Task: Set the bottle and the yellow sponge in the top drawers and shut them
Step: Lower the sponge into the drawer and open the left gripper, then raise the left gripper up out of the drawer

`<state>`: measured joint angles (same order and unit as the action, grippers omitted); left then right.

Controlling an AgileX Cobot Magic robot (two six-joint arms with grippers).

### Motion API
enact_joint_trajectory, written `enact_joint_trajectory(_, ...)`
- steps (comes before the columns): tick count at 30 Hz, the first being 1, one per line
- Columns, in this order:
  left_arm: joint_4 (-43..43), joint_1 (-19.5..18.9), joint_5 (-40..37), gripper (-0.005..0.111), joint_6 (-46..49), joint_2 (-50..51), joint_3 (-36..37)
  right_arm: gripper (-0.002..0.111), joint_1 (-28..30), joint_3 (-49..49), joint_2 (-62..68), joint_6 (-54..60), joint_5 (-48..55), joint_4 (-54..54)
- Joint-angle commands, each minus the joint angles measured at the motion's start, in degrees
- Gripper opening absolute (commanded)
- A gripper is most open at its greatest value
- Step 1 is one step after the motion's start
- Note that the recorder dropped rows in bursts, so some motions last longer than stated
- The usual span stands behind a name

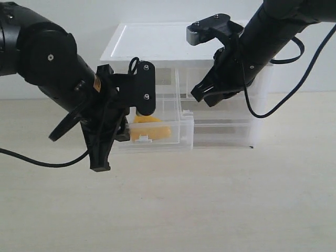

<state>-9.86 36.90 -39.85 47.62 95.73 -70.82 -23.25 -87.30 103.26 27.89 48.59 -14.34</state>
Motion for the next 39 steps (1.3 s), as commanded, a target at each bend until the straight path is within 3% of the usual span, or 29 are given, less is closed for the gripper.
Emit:
enact_joint_trajectory(1, -5.90, -0.32, 10.06, 0.004, -0.54, -0.25, -1.55, 0.000, 0.42, -0.07, -0.79, 0.08, -0.14, 0.20)
enact_joint_trajectory(4, -2.80, -0.32, 7.28, 0.004, -0.43, -1.02, -4.10, 0.000, 0.42, -0.07, -0.79, 0.08, -0.54, 0.20)
enact_joint_trajectory(15, -4.16, -0.32, 2.23, 0.004, -0.03, -2.78, -9.43, 0.000, 0.42, -0.07, -0.79, 0.08, -0.79, 0.20)
enact_joint_trajectory(23, 2.01, -0.32, -6.22, 0.004, -0.03, -1.37, -9.43, 0.000, 0.42, -0.07, -0.79, 0.08, -1.21, 0.20)
enact_joint_trajectory(31, 4.99, -0.32, -7.25, 0.005, -0.03, -0.30, -9.43, 0.000, 0.42, -0.07, -0.79, 0.08, -0.33, 0.20)
enact_joint_trajectory(34, 4.99, -0.32, -7.35, 0.022, -0.03, -0.30, -9.43, 0.000, 0.42, -0.07, -0.79, 0.08, -0.33, 0.20)
enact_joint_trajectory(38, 4.99, -0.32, -6.38, 0.055, -0.55, -0.30, -9.43, 0.000, 0.42, -0.07, -0.79, 0.08, -0.33, 0.20)
enact_joint_trajectory(39, 4.89, -0.32, -6.11, 0.058, -0.95, -0.30, -9.43, 0.000, 0.42, -0.07, -0.79, 0.08, -0.33, 0.20)
